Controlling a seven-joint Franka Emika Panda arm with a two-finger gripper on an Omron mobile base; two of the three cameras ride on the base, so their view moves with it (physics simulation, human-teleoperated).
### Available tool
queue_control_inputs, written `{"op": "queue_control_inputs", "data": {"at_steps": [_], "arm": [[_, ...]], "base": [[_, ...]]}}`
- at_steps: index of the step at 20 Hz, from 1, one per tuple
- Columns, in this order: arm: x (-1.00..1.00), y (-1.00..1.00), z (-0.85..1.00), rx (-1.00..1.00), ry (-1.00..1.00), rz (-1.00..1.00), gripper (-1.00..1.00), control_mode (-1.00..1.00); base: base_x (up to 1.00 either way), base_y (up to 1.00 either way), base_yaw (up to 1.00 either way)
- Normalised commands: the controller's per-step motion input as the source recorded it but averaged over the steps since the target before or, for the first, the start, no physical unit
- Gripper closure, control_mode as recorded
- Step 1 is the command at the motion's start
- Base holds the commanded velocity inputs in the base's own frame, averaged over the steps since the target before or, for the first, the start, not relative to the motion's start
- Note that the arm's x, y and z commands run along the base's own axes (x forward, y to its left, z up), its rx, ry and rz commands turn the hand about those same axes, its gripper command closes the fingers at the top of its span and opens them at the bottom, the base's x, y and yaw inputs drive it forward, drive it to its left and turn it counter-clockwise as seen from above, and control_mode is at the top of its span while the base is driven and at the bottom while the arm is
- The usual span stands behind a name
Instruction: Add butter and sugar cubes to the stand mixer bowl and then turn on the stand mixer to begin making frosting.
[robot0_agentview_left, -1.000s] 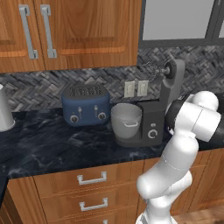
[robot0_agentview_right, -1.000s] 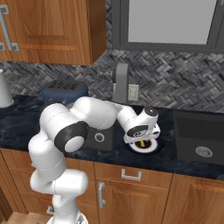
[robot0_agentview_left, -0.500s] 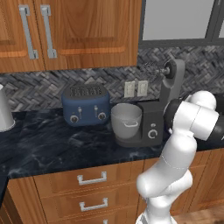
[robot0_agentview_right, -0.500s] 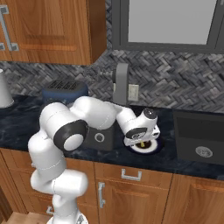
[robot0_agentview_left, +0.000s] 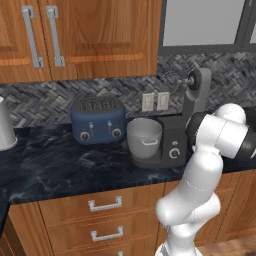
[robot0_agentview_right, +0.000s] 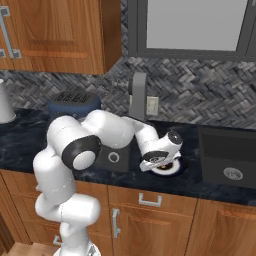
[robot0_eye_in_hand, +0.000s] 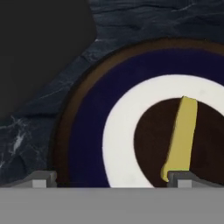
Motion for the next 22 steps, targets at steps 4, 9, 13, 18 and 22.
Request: {"op": "queue_control_inputs", "data": {"at_steps": [4,9,13,18,22], "arm": [[0.00,-0.49,0.10,0.23,-0.04,0.11,-1.00,-1.00],[-0.53,-0.57,0.85,0.25,-0.33,0.07,-1.00,-1.00],[-0.82,-0.61,0.94,0.23,-0.41,0.04,-1.00,-1.00],[-0.99,-0.50,0.72,0.17,-0.39,0.02,-1.00,-1.00],[-1.00,-0.28,0.69,0.10,-0.38,0.00,-1.00,-1.00]], "base": [[0.00,0.00,0.00],[0.00,0.00,0.00],[0.00,0.00,0.00],[0.00,0.00,0.00],[0.00,0.00,0.00]]}}
